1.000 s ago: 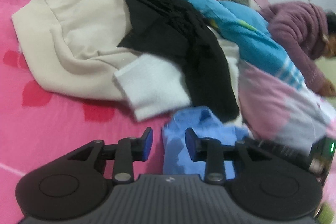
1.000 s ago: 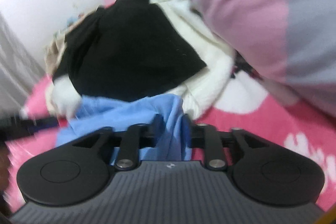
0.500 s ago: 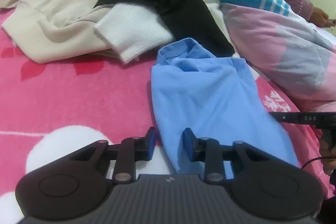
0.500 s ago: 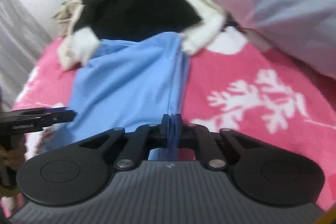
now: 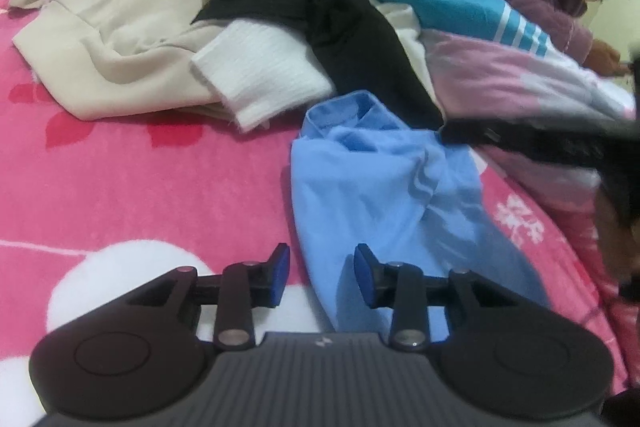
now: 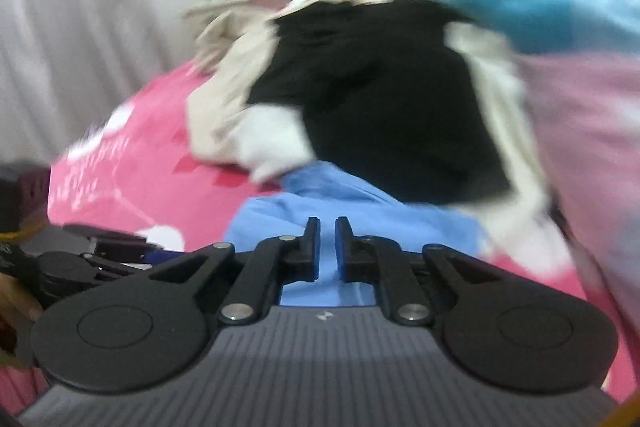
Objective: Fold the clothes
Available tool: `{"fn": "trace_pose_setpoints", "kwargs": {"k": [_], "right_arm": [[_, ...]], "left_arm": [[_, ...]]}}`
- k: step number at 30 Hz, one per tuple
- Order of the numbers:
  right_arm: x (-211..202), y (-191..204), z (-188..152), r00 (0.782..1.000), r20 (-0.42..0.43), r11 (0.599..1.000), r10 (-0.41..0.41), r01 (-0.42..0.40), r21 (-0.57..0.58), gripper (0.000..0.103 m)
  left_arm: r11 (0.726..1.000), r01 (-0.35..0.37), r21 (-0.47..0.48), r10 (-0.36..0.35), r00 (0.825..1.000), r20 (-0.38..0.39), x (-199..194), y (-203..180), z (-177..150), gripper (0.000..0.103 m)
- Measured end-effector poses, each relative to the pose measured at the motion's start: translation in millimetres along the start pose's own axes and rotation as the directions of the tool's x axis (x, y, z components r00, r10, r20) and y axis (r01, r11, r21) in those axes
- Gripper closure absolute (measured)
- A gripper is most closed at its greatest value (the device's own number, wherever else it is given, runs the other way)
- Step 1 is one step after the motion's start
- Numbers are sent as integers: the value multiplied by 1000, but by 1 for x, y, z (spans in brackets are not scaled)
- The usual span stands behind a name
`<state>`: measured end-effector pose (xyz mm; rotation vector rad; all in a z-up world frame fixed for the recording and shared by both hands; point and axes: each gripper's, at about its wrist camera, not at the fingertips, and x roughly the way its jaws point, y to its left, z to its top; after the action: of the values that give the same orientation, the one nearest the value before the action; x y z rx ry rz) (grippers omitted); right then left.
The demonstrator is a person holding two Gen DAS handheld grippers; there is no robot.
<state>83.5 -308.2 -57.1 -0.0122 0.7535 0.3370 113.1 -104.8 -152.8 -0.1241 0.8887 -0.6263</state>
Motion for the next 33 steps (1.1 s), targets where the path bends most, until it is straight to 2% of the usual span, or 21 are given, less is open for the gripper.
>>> {"fn": "trace_pose_setpoints", "kwargs": {"k": [3, 6, 10, 12, 14, 16, 18, 19, 20, 24, 26, 28, 33], "right_arm": [[25, 19, 22, 997, -70, 985, 13, -24, -168, 88], [54, 30, 39, 988, -150, 951, 21, -66, -303, 87], [90, 33, 48, 955, -298, 910, -15, -111, -400, 84], [102, 31, 49, 935, -353, 906, -35, -119, -406, 77], [112, 27, 50, 915, -404, 916, -16, -148, -372, 70], [120, 23, 50, 897, -443, 928, 9, -173, -330, 71], [122, 20, 51, 890, -455, 940, 29, -178, -290, 76], [118, 20, 51, 894, -445, 940, 42, -187, -286, 95], [111, 21, 52, 910, -413, 937, 38, -175, -301, 99], [69, 26, 47, 977, -214, 933, 15, -91, -347, 99], [54, 23, 45, 993, -118, 946, 22, -59, -318, 99], [49, 16, 43, 998, -49, 965, 38, -49, -259, 99], [68, 1, 48, 998, 35, 990, 61, -56, -129, 99]], "left_arm": [[999, -7, 35, 6, 1000, 14, 1, -4, -5, 67], [999, 4, 32, -5, 1000, 24, 1, -3, -8, 66], [1000, 19, 24, -20, 999, 40, 1, 1, -11, 66], [999, 20, 32, -21, 999, 48, 1, 1, -13, 66], [999, 18, 40, -20, 998, 53, 1, 0, -14, 65], [999, 15, 49, -18, 998, 60, 1, -1, -15, 65], [999, 14, 50, -17, 998, 67, 0, -1, -16, 65], [999, 14, 48, -17, 997, 70, 0, -1, -16, 65], [999, 14, 44, -17, 997, 71, -1, -1, -16, 65], [999, 15, 32, -18, 997, 77, -2, 0, -17, 65], [999, 14, 37, -17, 997, 79, -2, 0, -18, 65], [999, 13, 43, -16, 997, 80, -2, 0, -18, 65], [998, 3, 60, -8, 997, 81, -3, -1, -19, 65]]}}
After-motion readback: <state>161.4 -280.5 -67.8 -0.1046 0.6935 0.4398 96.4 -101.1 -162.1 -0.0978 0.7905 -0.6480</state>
